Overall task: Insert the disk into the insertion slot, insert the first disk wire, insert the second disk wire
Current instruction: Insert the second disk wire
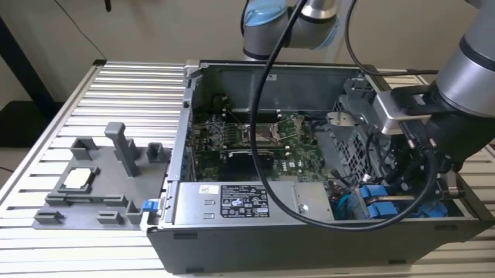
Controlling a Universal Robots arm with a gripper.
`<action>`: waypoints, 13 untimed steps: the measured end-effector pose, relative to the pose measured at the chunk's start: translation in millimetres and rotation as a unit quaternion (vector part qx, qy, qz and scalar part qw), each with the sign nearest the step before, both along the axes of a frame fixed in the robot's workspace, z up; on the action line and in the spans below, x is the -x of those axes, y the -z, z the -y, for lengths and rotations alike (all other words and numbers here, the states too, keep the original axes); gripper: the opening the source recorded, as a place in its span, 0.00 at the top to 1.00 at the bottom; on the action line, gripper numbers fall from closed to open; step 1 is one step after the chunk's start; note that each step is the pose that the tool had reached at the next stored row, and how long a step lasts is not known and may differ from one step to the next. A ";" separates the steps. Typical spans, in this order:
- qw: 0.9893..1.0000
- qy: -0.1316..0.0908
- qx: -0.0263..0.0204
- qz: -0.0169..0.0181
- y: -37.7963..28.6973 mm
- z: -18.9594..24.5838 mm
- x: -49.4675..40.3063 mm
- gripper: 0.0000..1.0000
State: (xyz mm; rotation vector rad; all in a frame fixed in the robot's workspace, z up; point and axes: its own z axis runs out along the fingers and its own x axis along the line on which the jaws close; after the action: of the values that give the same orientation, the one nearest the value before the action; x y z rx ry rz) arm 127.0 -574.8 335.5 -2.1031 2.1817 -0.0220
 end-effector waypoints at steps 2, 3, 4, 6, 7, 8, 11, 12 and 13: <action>1.000 0.000 0.000 0.000 -1.4 0.0 0.0 0.76; 1.000 0.000 0.000 0.000 -2.1 0.0 0.0 0.76; 1.000 0.000 0.000 0.000 -2.8 0.0 0.0 0.76; 1.000 0.001 0.000 0.000 -3.4 0.0 0.0 0.76; 1.000 0.001 0.000 0.000 -3.9 0.0 0.0 0.76; 1.000 0.001 0.000 0.000 -4.9 0.0 0.0 0.76; 1.000 0.001 0.000 0.000 -11.1 0.0 0.0 0.76; 1.000 0.001 0.000 0.000 -14.0 0.0 0.0 0.76; 1.000 0.001 0.000 0.000 -17.0 0.0 0.0 0.76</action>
State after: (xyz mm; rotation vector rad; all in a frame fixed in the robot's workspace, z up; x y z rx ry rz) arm 127.0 -574.8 352.6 -2.1001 2.1847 -0.0221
